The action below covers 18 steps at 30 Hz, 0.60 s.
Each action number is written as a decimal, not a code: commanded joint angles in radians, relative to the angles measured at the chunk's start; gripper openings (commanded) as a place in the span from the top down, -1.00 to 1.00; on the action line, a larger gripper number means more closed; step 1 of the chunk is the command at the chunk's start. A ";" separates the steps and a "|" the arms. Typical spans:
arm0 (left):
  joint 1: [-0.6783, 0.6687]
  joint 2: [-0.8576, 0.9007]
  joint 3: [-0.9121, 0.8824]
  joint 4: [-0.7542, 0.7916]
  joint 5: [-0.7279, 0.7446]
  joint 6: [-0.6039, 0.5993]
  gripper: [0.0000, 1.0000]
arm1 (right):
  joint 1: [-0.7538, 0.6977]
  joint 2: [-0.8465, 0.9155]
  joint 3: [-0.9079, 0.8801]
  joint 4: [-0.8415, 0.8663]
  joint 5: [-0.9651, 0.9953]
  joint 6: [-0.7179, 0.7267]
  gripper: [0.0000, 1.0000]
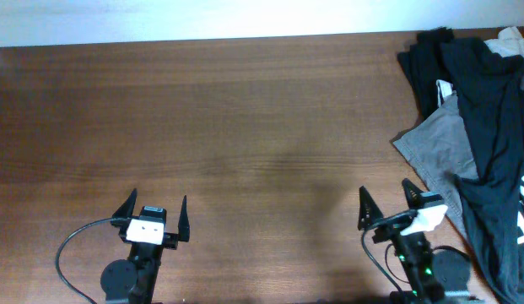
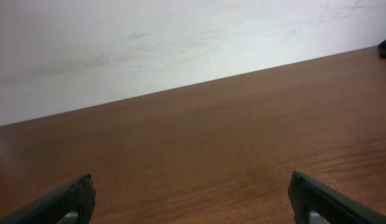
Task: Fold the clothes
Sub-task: 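Reach the right gripper into the clothes pile and grasp the black NIKE shirt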
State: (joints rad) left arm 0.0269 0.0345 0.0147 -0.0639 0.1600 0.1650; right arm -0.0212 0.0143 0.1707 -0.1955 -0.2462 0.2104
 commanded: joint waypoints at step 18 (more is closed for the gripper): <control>-0.006 0.002 -0.005 -0.002 0.000 0.009 -0.98 | 0.008 0.506 0.913 -0.270 -0.040 0.078 -0.97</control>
State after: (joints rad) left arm 0.0269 0.0357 0.0147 -0.0643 0.1596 0.1650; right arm -0.0212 0.4915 1.0359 -0.4469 -0.2501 0.2840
